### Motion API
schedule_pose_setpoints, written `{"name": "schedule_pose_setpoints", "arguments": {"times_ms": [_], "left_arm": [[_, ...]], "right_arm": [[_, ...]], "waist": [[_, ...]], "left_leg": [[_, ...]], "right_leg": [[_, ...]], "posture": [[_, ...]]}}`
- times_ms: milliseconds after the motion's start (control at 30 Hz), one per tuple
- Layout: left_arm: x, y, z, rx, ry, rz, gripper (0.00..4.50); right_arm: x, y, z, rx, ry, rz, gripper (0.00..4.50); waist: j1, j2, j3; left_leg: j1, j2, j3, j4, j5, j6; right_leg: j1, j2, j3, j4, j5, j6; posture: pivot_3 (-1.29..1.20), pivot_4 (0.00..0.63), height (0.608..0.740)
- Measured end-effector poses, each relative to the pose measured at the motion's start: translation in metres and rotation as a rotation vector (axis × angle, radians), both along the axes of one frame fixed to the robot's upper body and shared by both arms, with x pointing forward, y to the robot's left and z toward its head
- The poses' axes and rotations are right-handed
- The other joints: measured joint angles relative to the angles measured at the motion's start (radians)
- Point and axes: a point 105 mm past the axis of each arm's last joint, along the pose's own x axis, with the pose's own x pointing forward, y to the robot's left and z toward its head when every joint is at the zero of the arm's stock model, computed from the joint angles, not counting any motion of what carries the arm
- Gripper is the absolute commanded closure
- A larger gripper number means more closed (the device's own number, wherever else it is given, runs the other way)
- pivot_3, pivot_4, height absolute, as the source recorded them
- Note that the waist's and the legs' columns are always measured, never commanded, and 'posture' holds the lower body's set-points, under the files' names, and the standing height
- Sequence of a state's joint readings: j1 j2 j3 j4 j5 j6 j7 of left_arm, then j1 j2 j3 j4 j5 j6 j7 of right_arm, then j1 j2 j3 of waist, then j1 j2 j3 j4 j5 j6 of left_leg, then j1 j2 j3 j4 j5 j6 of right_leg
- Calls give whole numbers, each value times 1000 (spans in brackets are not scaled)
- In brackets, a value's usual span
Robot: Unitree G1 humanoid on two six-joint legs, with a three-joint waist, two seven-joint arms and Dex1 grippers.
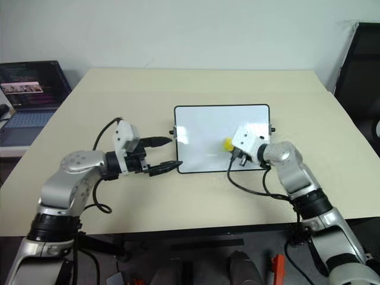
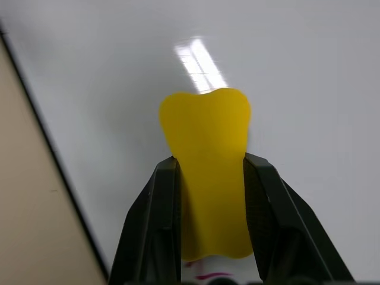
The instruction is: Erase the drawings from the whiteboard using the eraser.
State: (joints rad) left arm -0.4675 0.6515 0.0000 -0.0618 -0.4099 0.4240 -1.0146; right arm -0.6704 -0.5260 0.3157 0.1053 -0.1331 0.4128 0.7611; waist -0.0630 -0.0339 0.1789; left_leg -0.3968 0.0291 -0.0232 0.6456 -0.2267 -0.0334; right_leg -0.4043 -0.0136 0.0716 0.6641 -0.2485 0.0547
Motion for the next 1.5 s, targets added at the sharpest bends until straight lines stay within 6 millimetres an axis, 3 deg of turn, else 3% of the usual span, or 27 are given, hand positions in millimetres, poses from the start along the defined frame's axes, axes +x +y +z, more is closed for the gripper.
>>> {"name": "schedule_pose_setpoints", "arguments": {"times_ms": [100, 200, 333, 400, 467, 567, 633, 800, 1333, 1400, 1500], "left_arm": [[1, -1, 2, 1, -8, -4, 0], [3, 0, 0, 1, 3, 1, 0], [3, -3, 4, 6, -11, -20, 0], [4, -5, 9, 8, -25, -32, 0], [5, -5, 11, 13, -34, -33, 0], [6, 2, 9, 39, -26, -11, 0], [6, 2, 8, 42, -24, -13, 0], [5, 1, 8, 44, -22, -22, 0], [5, 0, 9, 43, -29, -19, 0], [5, 0, 9, 43, -30, -16, 0], [4, 0, 8, 42, -25, -16, 0]], "right_arm": [[5, -14, 12, 90, 4, -61, 3426], [6, -38, 41, 204, -21, -121, 3430], [-8, -76, 90, 289, -86, -154, 3430], [-19, -99, 105, 272, -116, -179, 3431], [-37, -126, 92, 171, -67, -207, 3431], [-57, -151, 52, 64, 89, -236, 3431], [-61, -156, 43, 56, 120, -244, 3431], [-59, -162, 51, 53, 84, -259, 3431], [-52, -155, 53, 61, 71, -239, 3431], [-49, -152, 56, 72, 57, -229, 3431], [-40, -128, 64, 154, 10, -176, 3431]], "waist": [[6, 0, 0], [10, 1, 1], [22, 2, 2], [28, 2, 2], [36, 2, 2], [33, 2, 3], [20, 4, 4], [9, 4, 4], [13, 4, 4], [12, 4, 4], [6, 4, 4]], "left_leg": [[-2, 0, 0, 0, 0, 0], [-4, 0, 0, -1, 0, 0], [-6, -1, -1, -3, -4, -3], [-6, -1, -1, -3, -7, -3], [-7, -1, -1, -3, -10, 0], [-8, -2, 0, -3, -13, 3], [-7, -2, 2, -2, -13, 3], [-4, -1, 1, -1, -13, 3], [-4, -1, 1, -1, -13, 3], [-4, -1, 1, -1, -13, 3], [-3, -1, 0, -1, -13, 3]], "right_leg": [[-1, 0, 0, -1, 0, 0], [-3, 0, -1, -2, -1, 0], [-4, -1, -2, -2, -3, -3], [-4, -1, -2, -3, -6, -3], [-3, -2, -3, -5, -9, -3], [-4, -3, -2, -5, -10, -3], [-4, -3, 0, -4, -10, -2], [-2, -2, -1, -1, -11, -2], [-2, -2, -1, -1, -11, -2], [-2, -2, -1, -1, -11, -2], [-2, -2, -1, -1, -11, -3]], "posture": [[0, 150, 740], [0, 150, 740], [0, 150, 740], [0, 150, 740], [0, 150, 740], [0, 150, 740], [0, 150, 740], [0, 150, 740], [0, 150, 740], [0, 150, 740], [0, 150, 740]]}}
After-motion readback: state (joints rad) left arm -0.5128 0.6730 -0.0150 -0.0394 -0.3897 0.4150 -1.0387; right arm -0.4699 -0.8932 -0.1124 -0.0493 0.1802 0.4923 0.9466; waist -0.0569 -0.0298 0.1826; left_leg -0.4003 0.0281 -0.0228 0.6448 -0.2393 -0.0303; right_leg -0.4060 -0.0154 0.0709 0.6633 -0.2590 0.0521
